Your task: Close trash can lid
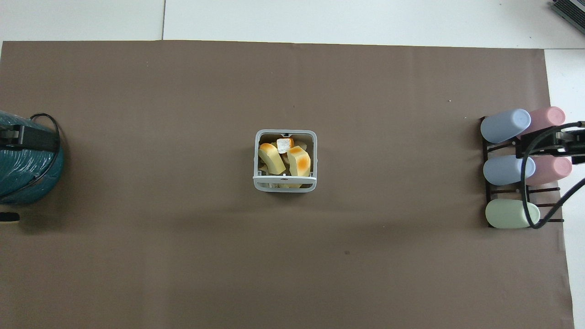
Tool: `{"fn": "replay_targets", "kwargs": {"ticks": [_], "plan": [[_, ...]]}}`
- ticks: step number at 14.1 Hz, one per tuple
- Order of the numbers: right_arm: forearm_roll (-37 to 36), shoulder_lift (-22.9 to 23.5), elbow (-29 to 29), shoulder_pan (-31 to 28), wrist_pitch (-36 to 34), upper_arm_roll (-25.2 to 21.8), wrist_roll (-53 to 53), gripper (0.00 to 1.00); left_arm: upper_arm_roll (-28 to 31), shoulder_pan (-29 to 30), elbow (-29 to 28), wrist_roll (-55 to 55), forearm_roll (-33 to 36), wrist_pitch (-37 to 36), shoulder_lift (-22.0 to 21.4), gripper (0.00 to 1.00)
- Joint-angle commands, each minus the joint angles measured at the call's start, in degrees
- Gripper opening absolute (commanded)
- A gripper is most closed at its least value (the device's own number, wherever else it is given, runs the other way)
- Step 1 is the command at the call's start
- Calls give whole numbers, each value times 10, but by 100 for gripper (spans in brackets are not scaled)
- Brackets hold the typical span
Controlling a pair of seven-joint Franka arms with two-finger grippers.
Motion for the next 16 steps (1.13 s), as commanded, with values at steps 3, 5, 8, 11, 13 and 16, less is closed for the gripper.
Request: {"fn": "replay_targets", "kwargs": {"ticks": [3,5,8,11,13,16], "plan": [[10,-13,-11,-2,-5,0,-15,100,-7,-44,-33,-12,13,14,-21,100],[10,-13,-11,-2,-5,0,-14,100,-7,-78,-94,-12,13,65,-48,100],[10,-13,-11,-2,-5,0,-15,100,-7,-135,-181,-75,13,148,-87,100],[10,-13,-11,-2,-5,0,-15,100,-7,-215,-199,-154,12,153,-85,67],[10,-13,-11,-2,-5,0,-15,100,-7,-262,-211,-225,12,167,-83,16],[10,-13,-11,-2,-5,0,-15,100,-7,-308,-214,-244,12,203,-59,0]]}}
